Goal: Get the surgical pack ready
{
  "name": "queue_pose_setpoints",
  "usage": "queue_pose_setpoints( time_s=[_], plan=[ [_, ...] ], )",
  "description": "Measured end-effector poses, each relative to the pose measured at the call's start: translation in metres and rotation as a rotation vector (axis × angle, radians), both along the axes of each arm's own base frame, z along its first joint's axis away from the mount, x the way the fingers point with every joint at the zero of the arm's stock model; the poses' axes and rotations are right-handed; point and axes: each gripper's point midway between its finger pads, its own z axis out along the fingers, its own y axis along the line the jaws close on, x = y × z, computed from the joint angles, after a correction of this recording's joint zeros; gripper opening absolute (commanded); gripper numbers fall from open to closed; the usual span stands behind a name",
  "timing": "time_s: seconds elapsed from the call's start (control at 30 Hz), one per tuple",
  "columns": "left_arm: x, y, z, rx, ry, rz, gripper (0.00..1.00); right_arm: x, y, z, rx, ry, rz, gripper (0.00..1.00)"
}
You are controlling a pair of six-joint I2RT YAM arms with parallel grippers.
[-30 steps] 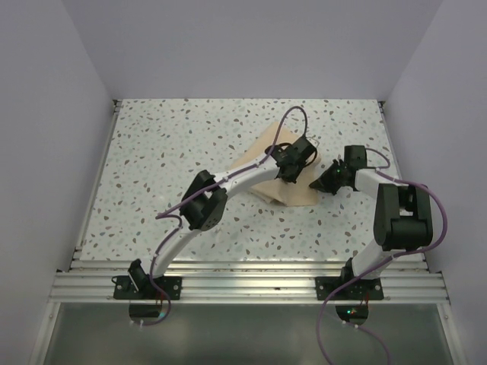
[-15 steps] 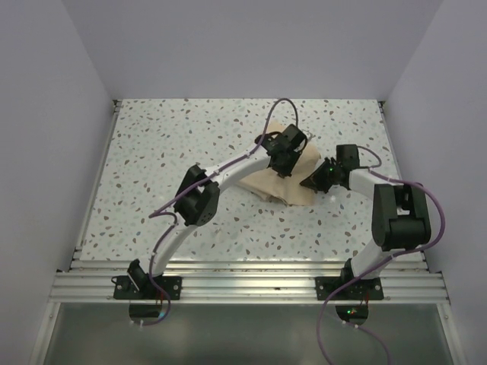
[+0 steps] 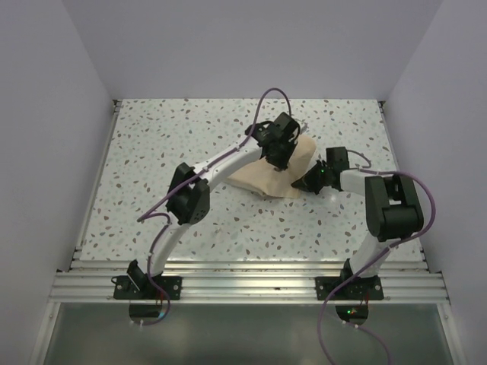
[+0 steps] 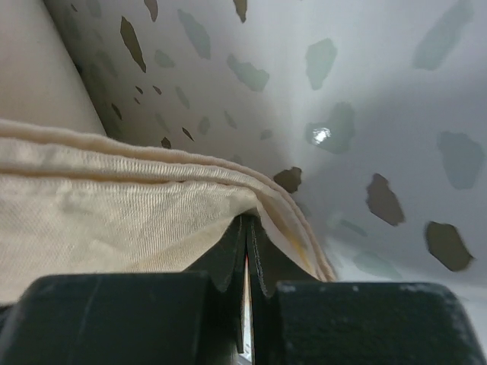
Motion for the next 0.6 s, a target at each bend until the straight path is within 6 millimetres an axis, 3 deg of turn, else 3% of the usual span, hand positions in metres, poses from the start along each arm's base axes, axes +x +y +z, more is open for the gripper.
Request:
queue_pose_setpoints(
  time_s=[0.3, 0.6],
  plan=[
    [-0.008, 0.001, 0.021, -0.032, 0.007, -0.011, 0.0, 0.025, 0.036, 0.001, 0.044, -0.036, 0.026, 0.01],
    [-0.007, 0.003, 0.026, -0.047, 0.014, 0.003, 0.0, 0.046, 0.044, 0.005, 0.09, -0.097, -0.005, 0.05]
  ],
)
